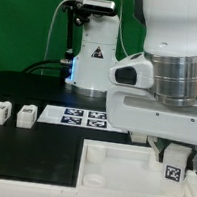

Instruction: Assemble one leg

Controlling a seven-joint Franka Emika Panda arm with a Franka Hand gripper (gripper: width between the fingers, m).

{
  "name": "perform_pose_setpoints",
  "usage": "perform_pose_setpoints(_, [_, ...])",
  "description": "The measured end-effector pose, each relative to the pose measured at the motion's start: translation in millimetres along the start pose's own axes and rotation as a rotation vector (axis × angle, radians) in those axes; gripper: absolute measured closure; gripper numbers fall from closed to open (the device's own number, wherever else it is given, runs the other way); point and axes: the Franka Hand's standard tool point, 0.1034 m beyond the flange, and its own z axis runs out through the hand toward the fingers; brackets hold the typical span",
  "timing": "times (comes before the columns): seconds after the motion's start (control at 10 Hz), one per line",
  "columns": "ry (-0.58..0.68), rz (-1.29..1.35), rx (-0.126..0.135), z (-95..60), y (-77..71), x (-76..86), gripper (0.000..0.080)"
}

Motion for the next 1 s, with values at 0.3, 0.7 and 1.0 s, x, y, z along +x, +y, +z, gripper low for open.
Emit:
perform_pose_setpoints(0.3, [-0.008, 0.044, 0.039, -0.3, 3.6, -1.0, 0.0505])
perform_pose_setpoints(0.7, [-0.009, 0.044, 0.039, -0.3, 3.6, -1.0, 0.0505])
perform_pose_setpoints(1.0, [-0.008, 0.068, 0.040, -0.4, 3.3, -1.0, 0.0505])
